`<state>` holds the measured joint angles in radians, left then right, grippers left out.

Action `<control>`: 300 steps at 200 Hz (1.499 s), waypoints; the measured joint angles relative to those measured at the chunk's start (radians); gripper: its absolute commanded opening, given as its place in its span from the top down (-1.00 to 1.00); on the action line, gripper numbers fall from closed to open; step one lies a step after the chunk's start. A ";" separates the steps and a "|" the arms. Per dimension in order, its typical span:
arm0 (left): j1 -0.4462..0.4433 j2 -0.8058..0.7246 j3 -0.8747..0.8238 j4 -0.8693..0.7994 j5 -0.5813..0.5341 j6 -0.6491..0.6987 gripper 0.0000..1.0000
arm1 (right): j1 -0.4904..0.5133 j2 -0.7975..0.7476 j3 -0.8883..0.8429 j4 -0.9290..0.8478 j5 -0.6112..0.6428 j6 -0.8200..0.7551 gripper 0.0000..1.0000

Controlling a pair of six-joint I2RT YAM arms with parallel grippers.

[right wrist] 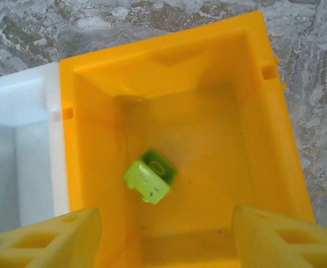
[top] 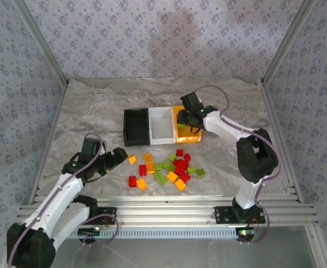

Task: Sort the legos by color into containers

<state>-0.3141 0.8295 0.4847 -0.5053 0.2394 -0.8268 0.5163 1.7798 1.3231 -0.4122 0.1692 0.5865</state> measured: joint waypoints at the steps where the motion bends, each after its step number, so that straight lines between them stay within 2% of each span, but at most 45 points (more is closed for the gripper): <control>1: -0.001 0.001 0.000 0.000 0.000 0.000 -0.74 | 0.000 0.000 0.000 0.000 0.000 -0.001 -0.38; 37: -0.098 0.104 0.040 0.011 -0.057 0.024 -0.67 | 0.007 -0.090 -0.066 0.021 0.000 0.000 -0.40; 74: -0.198 0.317 0.114 0.074 -0.159 0.058 -0.61 | 0.034 -0.238 -0.201 0.042 -0.001 0.007 -0.41; 113: -0.217 0.499 0.153 0.162 -0.238 0.081 -0.43 | 0.038 -0.327 -0.293 0.042 0.000 0.013 -0.42; 126: -0.217 0.537 0.164 0.174 -0.259 0.084 -0.33 | 0.038 -0.355 -0.314 0.042 0.002 0.016 -0.42; 148: -0.221 0.575 0.169 0.196 -0.281 0.085 -0.27 | 0.038 -0.404 -0.344 0.042 0.007 0.019 -0.42; 188: -0.230 0.597 0.169 0.197 -0.325 0.078 0.05 | 0.038 -0.460 -0.381 0.042 0.018 0.020 -0.42; 209: -0.232 0.594 0.169 0.188 -0.339 0.076 0.32 | 0.038 -0.468 -0.391 0.039 0.026 0.027 -0.42; 220: -0.237 0.584 0.168 0.182 -0.339 0.074 0.40 | 0.038 -0.472 -0.396 0.036 0.028 0.032 -0.42; 241: -0.241 0.571 0.166 0.180 -0.333 0.075 0.47 | 0.038 -0.486 -0.411 0.034 0.030 0.040 -0.42; 273: -0.249 0.458 0.177 0.124 -0.323 0.075 0.42 | 0.038 -0.516 -0.432 0.032 0.030 0.053 -0.41; 300: -0.241 0.399 0.310 0.048 -0.323 0.088 0.42 | 0.038 -0.544 -0.455 0.031 0.029 0.061 -0.41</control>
<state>-0.5556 1.2285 0.7944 -0.4576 -0.0837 -0.7387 0.5545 1.2354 0.8677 -0.3809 0.1982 0.6476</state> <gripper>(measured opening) 0.321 0.708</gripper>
